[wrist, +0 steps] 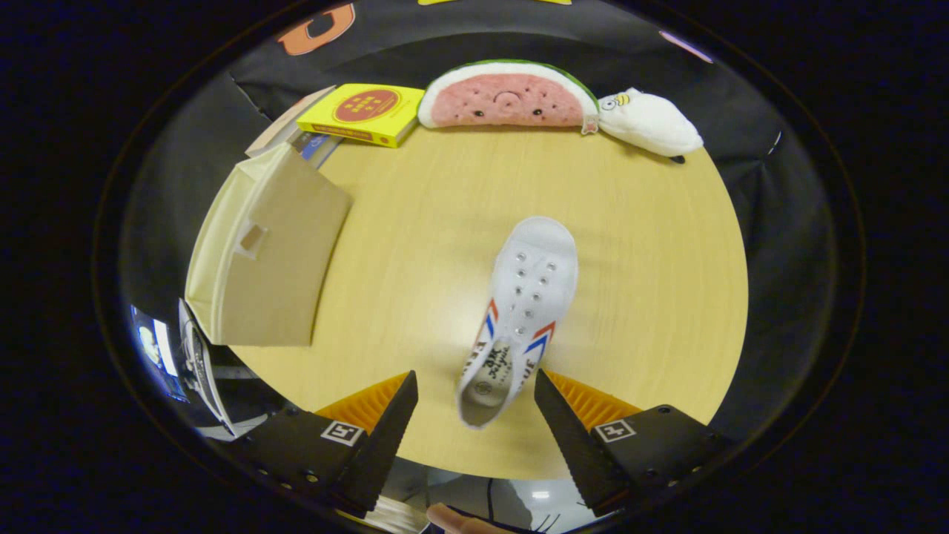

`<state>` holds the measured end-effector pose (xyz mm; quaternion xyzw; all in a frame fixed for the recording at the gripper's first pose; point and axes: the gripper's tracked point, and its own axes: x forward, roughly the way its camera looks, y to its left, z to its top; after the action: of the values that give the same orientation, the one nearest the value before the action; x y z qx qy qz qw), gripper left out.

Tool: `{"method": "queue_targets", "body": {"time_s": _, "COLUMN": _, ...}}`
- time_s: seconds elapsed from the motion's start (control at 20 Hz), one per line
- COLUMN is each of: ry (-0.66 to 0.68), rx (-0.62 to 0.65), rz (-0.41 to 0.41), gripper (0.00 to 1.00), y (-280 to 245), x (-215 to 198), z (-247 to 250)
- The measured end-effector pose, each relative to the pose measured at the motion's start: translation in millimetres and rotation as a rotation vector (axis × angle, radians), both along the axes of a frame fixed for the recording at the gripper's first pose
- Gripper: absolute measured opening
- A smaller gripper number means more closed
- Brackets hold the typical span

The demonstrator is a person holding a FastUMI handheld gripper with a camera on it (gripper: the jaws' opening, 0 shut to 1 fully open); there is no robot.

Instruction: Open the storage box then place both shoes into the box .Put the left shoe in first, then the right shoe, with the right side of both shoes facing outward in a uniform manner.

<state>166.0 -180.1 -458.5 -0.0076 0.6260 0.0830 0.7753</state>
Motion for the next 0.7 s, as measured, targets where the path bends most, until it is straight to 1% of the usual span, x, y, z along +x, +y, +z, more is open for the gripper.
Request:
{"method": "queue_targets", "body": {"time_s": 0.25, "ry": 0.043, "rx": -0.052, "rz": -0.001, "gripper": 0.96, "y": -24.5, "x": 4.8, "z": -38.2}}
{"method": "queue_targets", "body": {"time_s": 0.4, "ry": 0.005, "rx": -0.148, "rz": -0.030, "gripper": 0.97, "y": -43.1, "x": 22.2, "z": -55.8}}
{"method": "queue_targets", "body": {"time_s": 0.55, "ry": 0.012, "rx": -0.144, "rz": -0.060, "gripper": 0.98, "y": -47.7, "x": 23.2, "z": -65.9}}
{"method": "queue_targets", "body": {"time_s": 0.65, "ry": 0.004, "rx": -0.101, "rz": -0.068, "gripper": 0.93, "y": -45.1, "x": 23.8, "z": -69.3}}
{"method": "queue_targets", "body": {"time_s": 0.7, "ry": 0.001, "rx": -0.070, "rz": -0.063, "gripper": 0.81, "y": -41.0, "x": 23.5, "z": -69.3}}
